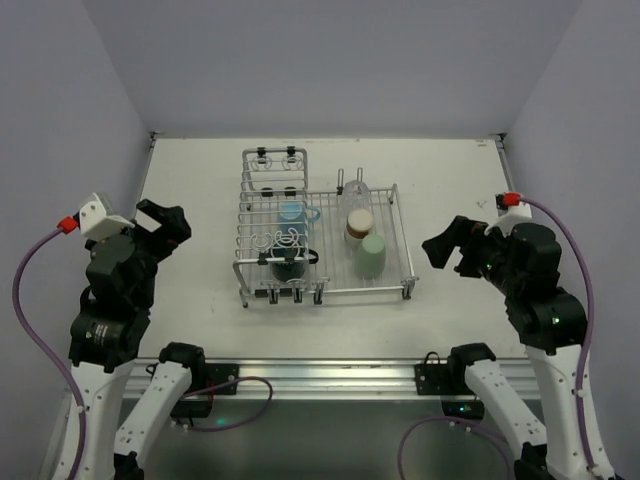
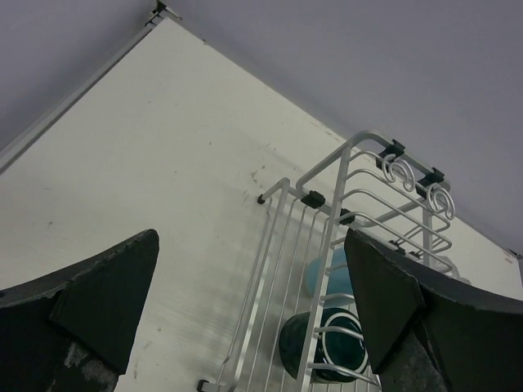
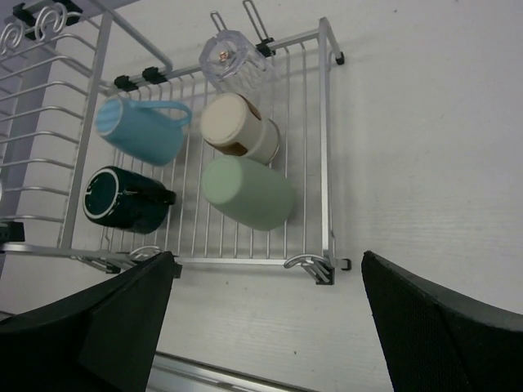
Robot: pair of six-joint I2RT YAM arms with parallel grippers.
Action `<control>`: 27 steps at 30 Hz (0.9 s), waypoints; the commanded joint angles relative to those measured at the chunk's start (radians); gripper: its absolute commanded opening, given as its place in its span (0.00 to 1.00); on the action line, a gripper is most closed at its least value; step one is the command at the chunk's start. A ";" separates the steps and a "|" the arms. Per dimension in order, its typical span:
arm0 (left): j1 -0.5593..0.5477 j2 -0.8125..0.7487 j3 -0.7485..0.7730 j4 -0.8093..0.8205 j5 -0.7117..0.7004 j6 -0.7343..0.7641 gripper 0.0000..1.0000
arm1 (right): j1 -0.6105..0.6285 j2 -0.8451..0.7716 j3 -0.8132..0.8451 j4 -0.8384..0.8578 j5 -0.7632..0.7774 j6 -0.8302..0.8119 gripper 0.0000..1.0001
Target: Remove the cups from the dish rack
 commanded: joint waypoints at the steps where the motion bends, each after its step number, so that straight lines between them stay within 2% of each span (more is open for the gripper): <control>1: 0.002 0.003 -0.013 0.043 0.030 0.050 1.00 | 0.004 0.069 -0.017 0.072 -0.130 -0.041 0.99; 3: 0.003 0.002 -0.026 0.061 0.047 0.050 1.00 | 0.051 0.124 -0.013 0.095 -0.117 -0.023 0.99; 5: 0.002 0.000 -0.037 0.076 0.084 0.054 1.00 | 0.114 0.205 0.010 0.099 -0.002 -0.004 0.99; 6: 0.002 -0.003 -0.045 0.096 0.099 0.057 1.00 | 0.177 0.230 0.030 0.107 0.026 -0.003 0.99; 9: 0.002 0.000 -0.056 0.122 0.151 0.065 1.00 | 0.254 0.332 0.067 0.128 0.115 0.010 0.99; 13: 0.002 0.009 -0.059 0.133 0.194 0.067 1.00 | 0.305 0.475 0.124 0.133 0.123 -0.015 0.99; 15: 0.002 0.008 -0.063 0.139 0.204 0.065 1.00 | 0.328 0.529 0.153 0.122 0.188 -0.029 0.99; 19: 0.002 0.005 -0.080 0.158 0.214 0.065 1.00 | 0.368 0.652 0.183 0.135 0.224 -0.050 0.99; 27: 0.002 0.025 -0.097 0.181 0.250 0.060 1.00 | 0.453 0.766 0.234 0.113 0.317 -0.072 0.99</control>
